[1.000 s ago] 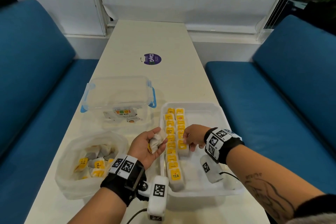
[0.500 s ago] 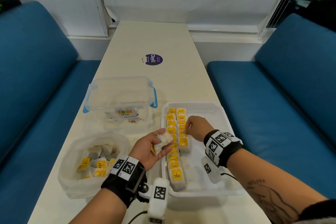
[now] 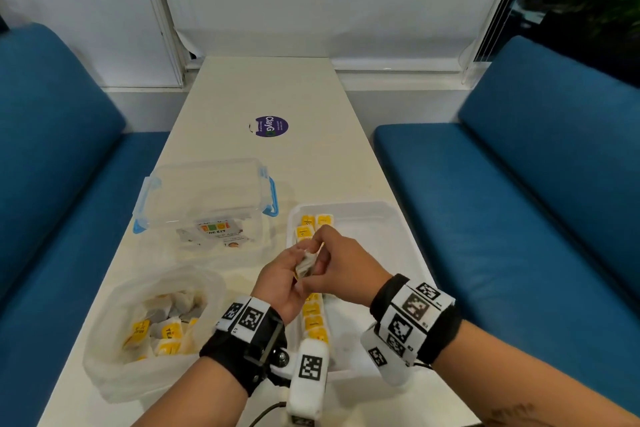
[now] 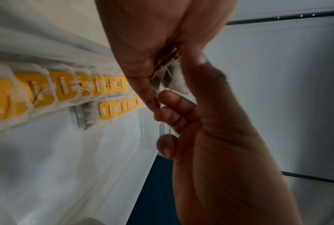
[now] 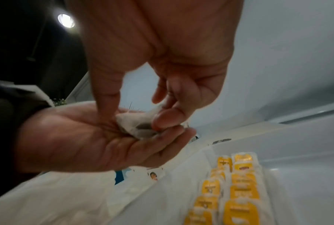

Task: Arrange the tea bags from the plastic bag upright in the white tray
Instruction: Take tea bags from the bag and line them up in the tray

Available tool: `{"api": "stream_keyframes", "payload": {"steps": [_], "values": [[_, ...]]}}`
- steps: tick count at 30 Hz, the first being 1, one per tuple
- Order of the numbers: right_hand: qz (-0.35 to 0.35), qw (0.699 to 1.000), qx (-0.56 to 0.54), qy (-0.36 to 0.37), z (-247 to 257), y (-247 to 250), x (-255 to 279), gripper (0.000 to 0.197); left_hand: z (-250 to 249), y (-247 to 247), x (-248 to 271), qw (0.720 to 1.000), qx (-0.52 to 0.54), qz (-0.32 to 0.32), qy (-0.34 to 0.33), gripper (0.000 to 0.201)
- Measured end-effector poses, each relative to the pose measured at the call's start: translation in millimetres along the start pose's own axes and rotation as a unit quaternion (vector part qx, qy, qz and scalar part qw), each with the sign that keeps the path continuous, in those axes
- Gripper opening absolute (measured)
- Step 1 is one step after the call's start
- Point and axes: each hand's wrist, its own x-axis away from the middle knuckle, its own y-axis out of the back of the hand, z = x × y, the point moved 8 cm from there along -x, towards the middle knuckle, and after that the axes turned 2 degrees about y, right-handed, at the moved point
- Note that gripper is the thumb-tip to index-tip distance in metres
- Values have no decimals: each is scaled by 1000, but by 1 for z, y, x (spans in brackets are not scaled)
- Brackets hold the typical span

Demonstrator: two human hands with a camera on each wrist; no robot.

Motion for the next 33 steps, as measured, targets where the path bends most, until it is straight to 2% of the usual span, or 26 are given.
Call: {"api": "stream_keyframes", "payload": {"steps": [2,7,10,13,16,21,23,26,30,33], "values": [[-20,1000,-3,-14,-7,-3,0,44,3,1,-2,1000,20,-13,-9,28],[-86,996,-18,4,-10,0,0,22,10,-2,-3,999,38,10,-7,27],[-102,993,-62,13,-11,10,-1,26,9,2,-5,999,47,7,-5,24],[-72,992,-105,15,-13,17,-5,32,8,3,-4,999,39,15,0,24],[-17,990,-138,-8,-16,18,-10,29,10,-1,0,999,24,27,16,21],[16,985,-168,-26,-15,32,-12,24,12,3,0,999,-12,25,36,38],[15,987,-157,-30,-15,39,-13,24,12,4,0,998,-37,26,33,31],[2,988,-146,-42,-19,47,-16,24,12,1,1,996,-74,29,27,6],[18,985,-160,-63,-24,39,-14,18,11,-3,0,995,-100,26,6,6],[22,990,-121,-74,-29,31,-12,13,9,-3,-1,995,-102,13,-7,8]]}}
